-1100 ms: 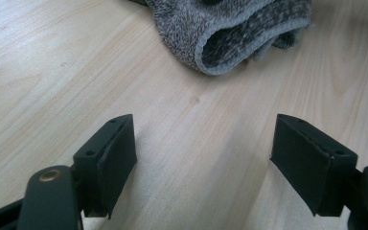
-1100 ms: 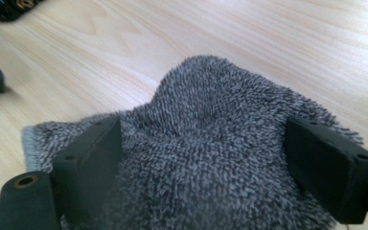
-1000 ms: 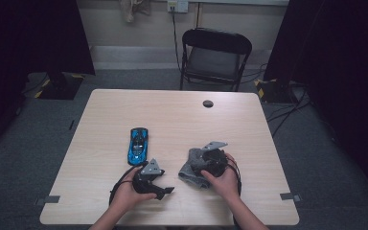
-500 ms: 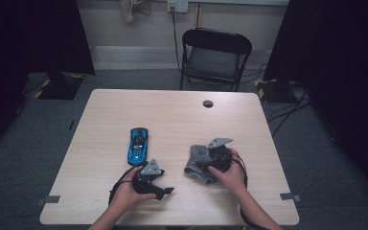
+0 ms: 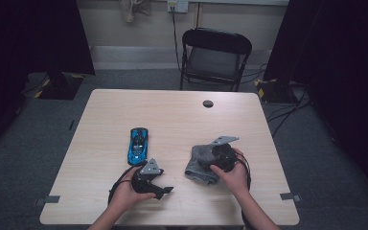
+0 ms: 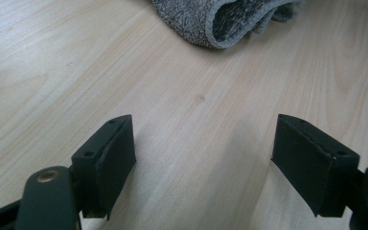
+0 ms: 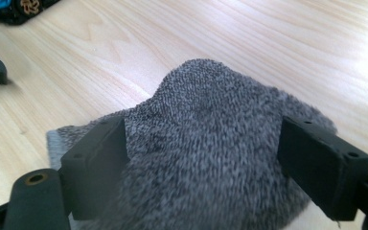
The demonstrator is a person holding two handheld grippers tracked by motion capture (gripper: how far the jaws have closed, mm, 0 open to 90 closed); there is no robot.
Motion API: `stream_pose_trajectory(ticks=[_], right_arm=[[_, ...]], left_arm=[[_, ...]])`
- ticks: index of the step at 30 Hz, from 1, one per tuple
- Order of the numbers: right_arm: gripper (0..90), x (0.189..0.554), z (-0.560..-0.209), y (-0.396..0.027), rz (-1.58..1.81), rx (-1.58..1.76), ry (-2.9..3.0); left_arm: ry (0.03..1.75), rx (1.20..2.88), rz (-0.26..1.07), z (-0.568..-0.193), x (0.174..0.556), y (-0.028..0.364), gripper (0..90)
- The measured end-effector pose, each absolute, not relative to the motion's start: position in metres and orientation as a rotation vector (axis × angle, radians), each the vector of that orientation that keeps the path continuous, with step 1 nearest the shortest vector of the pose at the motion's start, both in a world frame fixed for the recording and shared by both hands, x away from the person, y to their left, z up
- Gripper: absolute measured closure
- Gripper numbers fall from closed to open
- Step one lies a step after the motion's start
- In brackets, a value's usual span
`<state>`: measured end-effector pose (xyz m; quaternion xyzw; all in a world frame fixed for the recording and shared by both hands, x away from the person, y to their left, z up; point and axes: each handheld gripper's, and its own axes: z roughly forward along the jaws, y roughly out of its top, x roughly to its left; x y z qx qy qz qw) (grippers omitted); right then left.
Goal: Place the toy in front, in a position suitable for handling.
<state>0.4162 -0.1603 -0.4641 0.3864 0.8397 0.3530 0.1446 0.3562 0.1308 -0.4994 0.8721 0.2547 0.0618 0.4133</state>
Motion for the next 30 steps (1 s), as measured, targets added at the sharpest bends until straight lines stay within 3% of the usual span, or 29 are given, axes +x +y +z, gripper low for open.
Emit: stream_pose_trajectory(ticks=[6,14,20,26,30], right_arm=[[18.8,0.402,-0.462,-0.161,1.008,1.208,2.373],[14.8,0.400,-0.487,-0.145,0.964,1.232,2.334],[19.7,0.406,-0.484,-0.152,0.948,1.146,2.402],[18.8,0.408,-0.486,-0.169,0.997,1.139,2.431],[18.7,0.407,-0.489,-0.172,1.024,1.145,2.425]], left_arm=[[0.644,2.189,0.159,-0.500,0.357,0.131,22.2],[0.653,2.186,0.158,-0.499,0.358,0.131,22.4],[0.673,2.133,0.208,-0.482,0.359,0.141,25.0],[0.774,2.113,0.295,-0.464,0.366,0.164,19.4],[0.979,2.053,0.344,-0.456,0.377,0.193,18.6]])
